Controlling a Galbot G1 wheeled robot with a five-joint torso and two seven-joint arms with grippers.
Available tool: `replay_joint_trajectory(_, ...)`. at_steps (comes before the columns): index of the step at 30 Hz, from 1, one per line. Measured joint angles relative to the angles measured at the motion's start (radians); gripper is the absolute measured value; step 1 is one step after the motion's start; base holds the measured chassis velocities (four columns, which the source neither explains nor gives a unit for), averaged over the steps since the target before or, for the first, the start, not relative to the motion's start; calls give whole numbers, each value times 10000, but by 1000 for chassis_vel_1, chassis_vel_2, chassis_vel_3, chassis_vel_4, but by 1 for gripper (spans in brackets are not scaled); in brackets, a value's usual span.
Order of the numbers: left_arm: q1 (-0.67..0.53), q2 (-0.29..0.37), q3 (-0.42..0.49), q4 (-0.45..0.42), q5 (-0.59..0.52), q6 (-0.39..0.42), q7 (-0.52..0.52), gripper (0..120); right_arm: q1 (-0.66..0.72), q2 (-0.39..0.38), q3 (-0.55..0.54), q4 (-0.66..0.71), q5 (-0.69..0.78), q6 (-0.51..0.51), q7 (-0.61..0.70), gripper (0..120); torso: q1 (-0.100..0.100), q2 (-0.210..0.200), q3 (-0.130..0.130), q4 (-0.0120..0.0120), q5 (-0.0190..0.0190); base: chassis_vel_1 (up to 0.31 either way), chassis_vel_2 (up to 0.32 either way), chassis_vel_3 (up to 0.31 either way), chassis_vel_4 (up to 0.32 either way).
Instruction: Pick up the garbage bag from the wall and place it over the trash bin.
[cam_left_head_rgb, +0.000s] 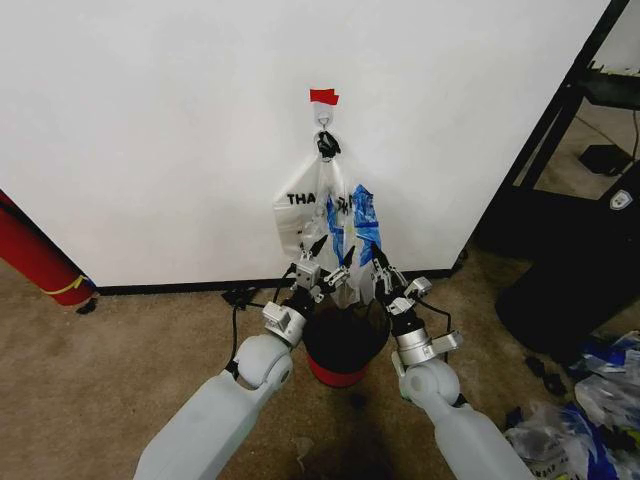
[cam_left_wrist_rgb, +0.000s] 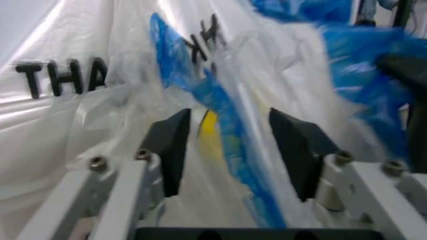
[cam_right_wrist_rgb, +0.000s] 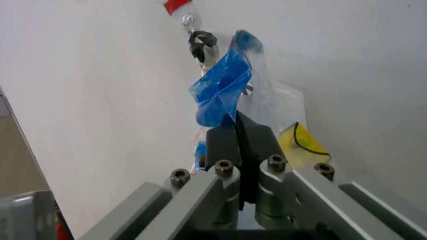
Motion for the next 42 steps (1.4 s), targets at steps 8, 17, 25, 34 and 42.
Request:
replay_joint_trajectory(8, 27, -4, -31, 54, -91, 36, -52, 16, -67, 4, 70, 51, -64, 52, -45, 0, 0, 0, 0, 1, 0, 0, 0, 0, 0)
replay_joint_trajectory(17, 230, 19, -261, -102, -726, -154, 370, 0, -199, -48, 188, 136, -67, 205, -9, 0, 0, 1, 0, 1, 0, 0, 0, 0, 0)
replay_joint_trajectory(25, 1155, -46, -1487, -1335, -2458, -777, 866, 0, -708, -146, 511, 501, 411, 609, 179, 0, 0, 2, -1, 2, 1, 0, 0, 0, 0)
replay_joint_trajectory(34, 3669, 34, -2474, -3247, -2814, -1339, 1308, 0, -2565, -372, 939, 1367, 412, 1142, -316, 0, -2, 3, -3, 3, 1, 0, 0, 0, 0)
replay_joint_trajectory(42, 4937, -46, -2849, -3745, -1542, -1551, 1021, 0, -3808, -452, 1088, 1445, -459, 1871, -447, 0, -2, 3, -2, -1, 0, 0, 0, 0, 0)
